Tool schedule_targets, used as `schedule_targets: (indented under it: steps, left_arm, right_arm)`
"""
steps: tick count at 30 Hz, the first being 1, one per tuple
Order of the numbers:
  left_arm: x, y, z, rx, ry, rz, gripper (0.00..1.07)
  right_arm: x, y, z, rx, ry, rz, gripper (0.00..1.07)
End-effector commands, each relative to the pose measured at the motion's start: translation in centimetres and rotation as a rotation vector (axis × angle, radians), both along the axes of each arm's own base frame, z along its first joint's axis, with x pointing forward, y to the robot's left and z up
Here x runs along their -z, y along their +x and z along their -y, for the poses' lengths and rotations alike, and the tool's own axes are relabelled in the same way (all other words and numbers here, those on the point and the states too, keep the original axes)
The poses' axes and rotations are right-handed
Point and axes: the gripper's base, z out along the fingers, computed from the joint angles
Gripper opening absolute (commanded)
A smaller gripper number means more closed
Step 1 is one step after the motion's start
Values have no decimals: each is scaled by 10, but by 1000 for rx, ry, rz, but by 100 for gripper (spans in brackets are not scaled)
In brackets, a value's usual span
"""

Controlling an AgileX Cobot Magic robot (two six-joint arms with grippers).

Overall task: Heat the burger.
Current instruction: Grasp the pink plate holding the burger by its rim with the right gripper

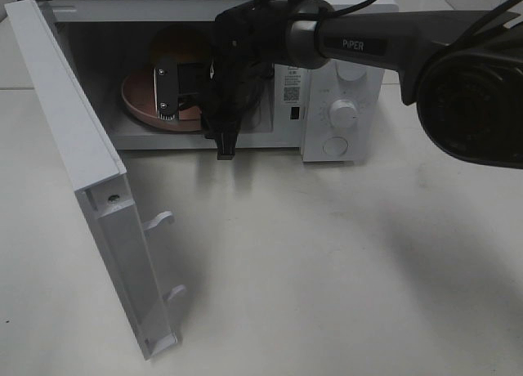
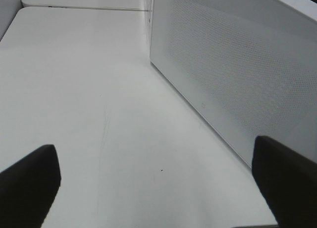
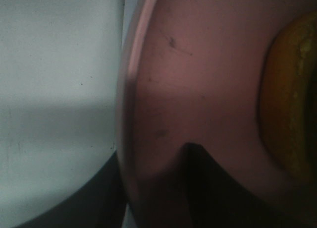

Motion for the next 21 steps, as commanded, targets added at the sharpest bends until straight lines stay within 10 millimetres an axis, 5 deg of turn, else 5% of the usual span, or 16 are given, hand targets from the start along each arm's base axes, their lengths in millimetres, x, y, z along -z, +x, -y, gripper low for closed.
schedule_targets:
  steps: [1,21]
  left_arm:
    - [0,-2,0,-3,-4,25,98]
    - [0,-2,0,-3,-4,25,98]
  right_arm:
    - [0,7,4,-6,5,38,0]
    - [-10,-12,-11,-73,-2,-14,2]
